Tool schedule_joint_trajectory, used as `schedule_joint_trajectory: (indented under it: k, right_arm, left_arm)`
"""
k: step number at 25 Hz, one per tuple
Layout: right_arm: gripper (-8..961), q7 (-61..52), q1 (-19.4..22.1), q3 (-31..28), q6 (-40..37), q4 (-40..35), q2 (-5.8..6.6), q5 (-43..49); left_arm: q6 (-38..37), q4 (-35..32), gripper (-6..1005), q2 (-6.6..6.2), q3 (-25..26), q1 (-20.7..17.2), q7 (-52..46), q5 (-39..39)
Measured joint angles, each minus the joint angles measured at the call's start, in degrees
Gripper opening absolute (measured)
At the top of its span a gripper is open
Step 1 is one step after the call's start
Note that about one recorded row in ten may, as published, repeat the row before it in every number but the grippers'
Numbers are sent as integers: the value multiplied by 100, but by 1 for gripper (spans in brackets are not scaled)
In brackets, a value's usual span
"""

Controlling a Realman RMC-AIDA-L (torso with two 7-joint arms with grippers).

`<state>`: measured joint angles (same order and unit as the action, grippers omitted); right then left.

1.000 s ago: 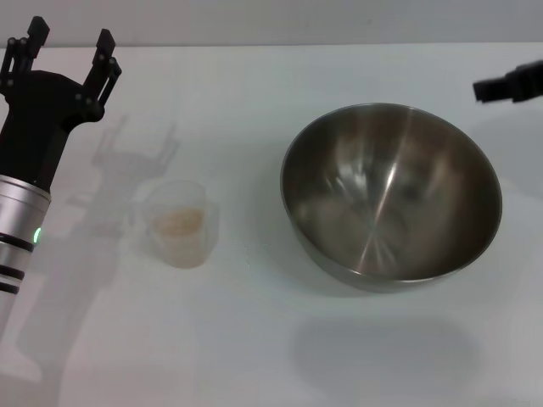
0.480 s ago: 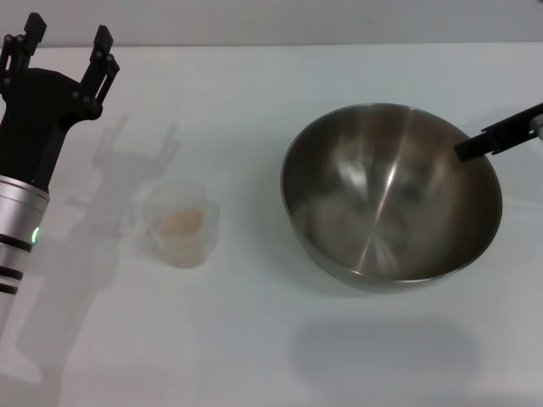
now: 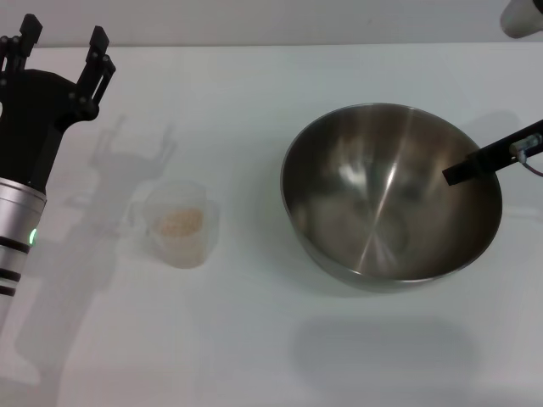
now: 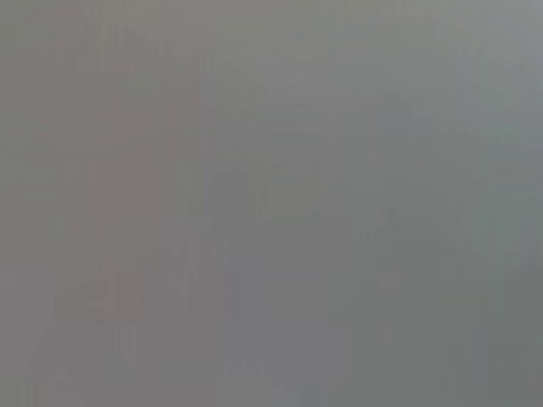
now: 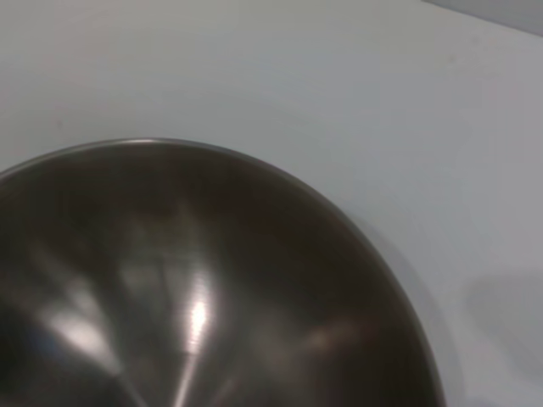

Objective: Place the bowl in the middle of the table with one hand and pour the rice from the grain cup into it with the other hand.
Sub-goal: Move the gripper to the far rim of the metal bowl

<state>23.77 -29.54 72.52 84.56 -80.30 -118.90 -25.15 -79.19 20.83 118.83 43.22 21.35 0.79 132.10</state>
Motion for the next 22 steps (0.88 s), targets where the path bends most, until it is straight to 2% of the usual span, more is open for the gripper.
schedule_joint_trajectory:
  k: [2, 13, 19, 22]
  right_arm:
    - [587, 7, 16, 12, -49, 46, -7, -51]
    - [332, 91, 93, 33, -68, 102, -10, -216]
    - [110, 94, 156, -45, -66, -78, -5, -184]
    - [59, 94, 212, -157, -65, -279, -5, -185]
  left_arm:
    - [-1, 0, 761, 0, -12, -3, 0, 0]
    - [-9, -18, 759, 8, -42, -32, 0, -6]
    - [-9, -18, 758, 11, -43, -41, 0, -5]
    - [-8, -18, 757, 18, -43, -53, 0, -6]
